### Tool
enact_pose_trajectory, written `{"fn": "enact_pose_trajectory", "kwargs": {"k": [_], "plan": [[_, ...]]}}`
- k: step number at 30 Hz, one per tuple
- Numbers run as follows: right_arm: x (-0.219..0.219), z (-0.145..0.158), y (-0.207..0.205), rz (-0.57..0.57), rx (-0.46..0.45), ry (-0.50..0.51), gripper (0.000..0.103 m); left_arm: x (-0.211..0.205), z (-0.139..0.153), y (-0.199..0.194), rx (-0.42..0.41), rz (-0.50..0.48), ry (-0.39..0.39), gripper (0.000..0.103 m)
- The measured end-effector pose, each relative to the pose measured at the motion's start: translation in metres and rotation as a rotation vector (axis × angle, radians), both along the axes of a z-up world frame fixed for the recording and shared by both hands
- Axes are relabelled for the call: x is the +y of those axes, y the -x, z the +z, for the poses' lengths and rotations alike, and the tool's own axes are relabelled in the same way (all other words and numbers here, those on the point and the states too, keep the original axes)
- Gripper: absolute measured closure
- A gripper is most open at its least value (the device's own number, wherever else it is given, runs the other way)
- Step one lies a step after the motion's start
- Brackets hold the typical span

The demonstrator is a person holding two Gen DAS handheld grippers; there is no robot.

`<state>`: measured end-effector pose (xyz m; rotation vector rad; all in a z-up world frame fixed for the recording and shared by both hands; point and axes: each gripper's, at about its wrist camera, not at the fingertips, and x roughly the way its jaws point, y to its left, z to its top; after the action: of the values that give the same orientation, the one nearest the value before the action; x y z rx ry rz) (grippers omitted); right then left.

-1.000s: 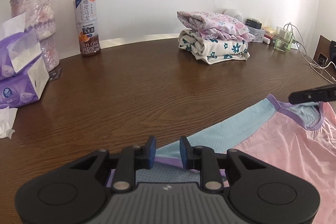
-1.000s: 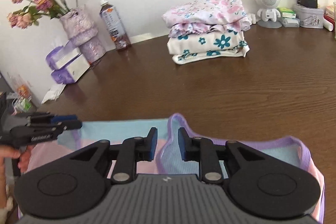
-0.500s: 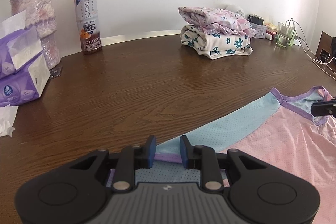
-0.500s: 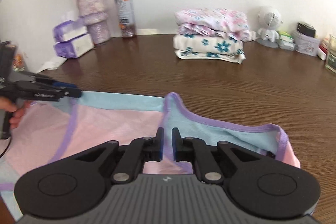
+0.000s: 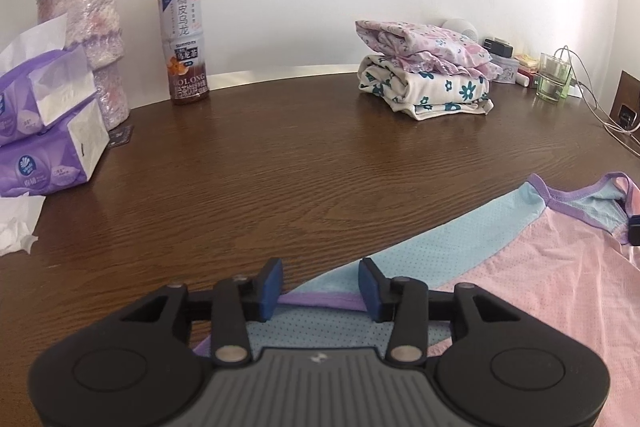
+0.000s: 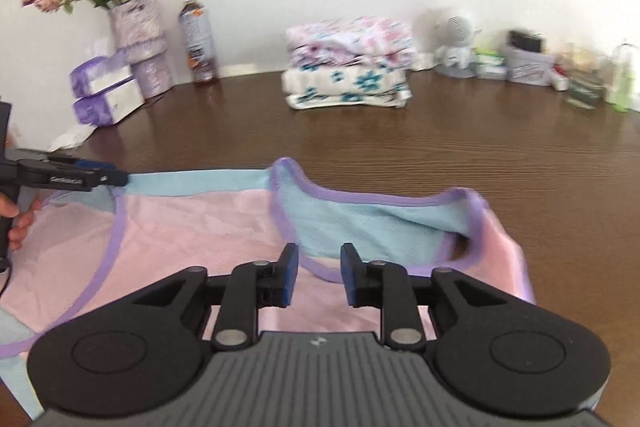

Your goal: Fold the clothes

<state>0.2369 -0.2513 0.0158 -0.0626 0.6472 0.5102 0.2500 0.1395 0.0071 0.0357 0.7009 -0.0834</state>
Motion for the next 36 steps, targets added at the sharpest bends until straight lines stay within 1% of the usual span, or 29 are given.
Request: {"fn": "enact_pose_trajectory", "kwargs": {"k": [1,3,7,11,13,14,16,17,19,22,26,28,30,32,33,36], "plan": [[-0.007,0.0,0.003,-0.03,-0.008,0.011,0.078,-0.001,0.003,0.003,-0.005,-0.001,0.005,0.067],[-0.019,-0.001,0.003,-0.064,0.005,0.005,0.077,-0.003,0.011,0.014,-0.035,-0.017,0.015,0.067],[-0.021,0.001,-0.01,-0.067,0.011,0.014,0.078,-0.018,0.026,0.042,-0.061,-0.101,-0.006,0.067],[-0.006,-0.003,-0.038,-0.032,0.042,0.039,0.078,-0.026,0.02,0.062,-0.024,-0.131,-0.023,0.067],[-0.004,-0.007,-0.046,-0.035,0.051,0.07,0.078,-0.025,0.013,0.069,-0.001,-0.12,-0.033,0.067],[-0.004,-0.009,-0.049,-0.04,0.052,0.081,0.079,-0.023,0.009,0.071,0.014,-0.106,-0.038,0.067],[-0.005,-0.013,-0.056,-0.052,0.054,0.104,0.08,-0.016,0.002,0.075,0.012,-0.089,-0.021,0.066],[-0.007,-0.014,-0.058,-0.06,0.058,0.105,0.081,-0.012,0.001,0.077,0.007,-0.082,-0.01,0.065],[-0.013,-0.012,-0.058,-0.069,0.069,0.07,0.082,-0.009,0.0,0.08,-0.001,-0.069,-0.012,0.063],[-0.011,-0.005,-0.045,-0.025,0.056,0.001,0.082,-0.008,0.0,0.081,-0.007,-0.058,-0.015,0.063],[0.008,0.002,-0.017,0.109,0.039,-0.007,0.082,-0.009,-0.001,0.085,-0.017,-0.048,-0.013,0.063],[0.018,-0.002,-0.016,0.131,0.039,0.031,0.082,-0.008,-0.001,0.086,-0.019,-0.047,-0.011,0.063],[0.021,-0.008,-0.022,0.114,0.047,0.068,0.082,-0.009,-0.001,0.086,-0.022,-0.043,-0.013,0.063],[0.015,-0.009,-0.028,0.066,0.033,0.084,0.082,-0.009,-0.002,0.088,-0.024,-0.039,-0.014,0.063],[0.013,-0.009,-0.03,0.048,0.03,0.083,0.082,-0.009,-0.002,0.088,-0.026,-0.037,-0.013,0.063],[0.004,-0.006,-0.027,0.026,0.04,0.036,0.082,-0.008,-0.002,0.089,-0.03,-0.033,-0.01,0.063]]}}
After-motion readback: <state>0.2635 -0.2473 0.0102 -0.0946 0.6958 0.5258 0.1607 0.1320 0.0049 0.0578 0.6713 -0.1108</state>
